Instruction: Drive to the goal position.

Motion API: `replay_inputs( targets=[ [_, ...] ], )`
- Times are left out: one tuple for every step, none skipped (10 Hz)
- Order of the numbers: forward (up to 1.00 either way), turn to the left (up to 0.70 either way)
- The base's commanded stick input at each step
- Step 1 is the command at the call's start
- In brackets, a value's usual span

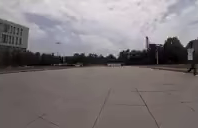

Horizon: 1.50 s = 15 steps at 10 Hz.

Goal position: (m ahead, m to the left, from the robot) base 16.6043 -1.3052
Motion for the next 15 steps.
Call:
replay_inputs(
  targets=[
    [0.7,-0.28],
    [0.7,-0.1],
    [0.7,0.0],
    [0.7,0.0],
    [0.7,0.0],
    [0.7,0.0],
    [0.7,0.0],
    [0.7,0.0],
    [0.7,0.0],
    [0.7,0.0],
    [0.7,0.0],
    [0.7,0.0],
    [0.7,0.0],
    [0.7,0.0],
    [0.7,0.0]
  ],
)
